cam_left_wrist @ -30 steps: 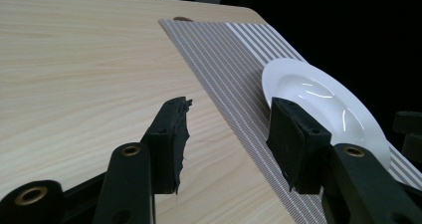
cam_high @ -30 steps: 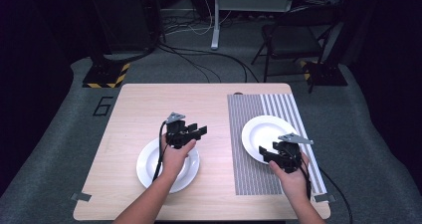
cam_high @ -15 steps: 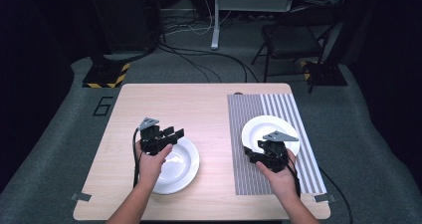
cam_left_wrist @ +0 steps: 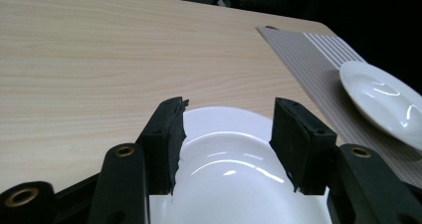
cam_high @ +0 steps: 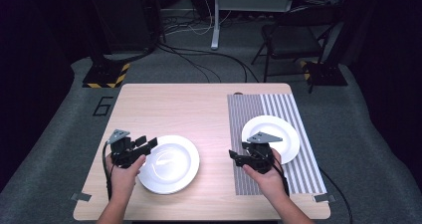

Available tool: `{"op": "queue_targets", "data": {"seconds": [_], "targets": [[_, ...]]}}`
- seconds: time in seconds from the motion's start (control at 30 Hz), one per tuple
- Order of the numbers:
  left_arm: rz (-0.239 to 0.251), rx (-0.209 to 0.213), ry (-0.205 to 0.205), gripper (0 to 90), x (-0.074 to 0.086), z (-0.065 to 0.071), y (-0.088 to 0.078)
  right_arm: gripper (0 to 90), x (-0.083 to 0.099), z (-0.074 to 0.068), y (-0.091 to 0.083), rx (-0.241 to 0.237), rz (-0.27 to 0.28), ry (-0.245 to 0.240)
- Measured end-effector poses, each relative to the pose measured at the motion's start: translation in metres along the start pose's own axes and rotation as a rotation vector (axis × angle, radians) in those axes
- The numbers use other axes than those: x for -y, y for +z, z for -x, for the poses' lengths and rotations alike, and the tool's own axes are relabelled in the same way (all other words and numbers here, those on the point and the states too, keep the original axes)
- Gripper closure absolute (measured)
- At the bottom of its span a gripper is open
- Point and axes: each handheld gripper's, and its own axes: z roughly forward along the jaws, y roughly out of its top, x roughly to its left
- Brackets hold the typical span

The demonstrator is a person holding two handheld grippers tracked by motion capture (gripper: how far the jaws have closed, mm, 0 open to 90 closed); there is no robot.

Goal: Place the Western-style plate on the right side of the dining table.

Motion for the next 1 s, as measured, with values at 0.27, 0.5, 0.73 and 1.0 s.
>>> {"op": "queue_targets", "data": {"seconds": [0.27,0.5,0.73,1.0], "targets": [[-0.012,-0.053,-0.017,46.1,0.016,-0.027,-0.014,37.7,0.004,-0.007,0.013,-0.033,-0.001,-0.056],[-0.009,-0.083,-0.036,44.2,0.027,-0.043,-0.019,37.6,0.013,-0.009,0.026,-0.06,-0.017,-0.058],[-0.039,-0.13,-0.007,41.7,0.041,-0.063,-0.015,36.8,0.023,-0.014,0.039,-0.073,-0.047,-0.099],[-0.063,-0.155,-0.004,41.6,0.05,-0.076,-0.012,36.4,0.035,-0.019,0.05,-0.089,-0.08,-0.123]]}}
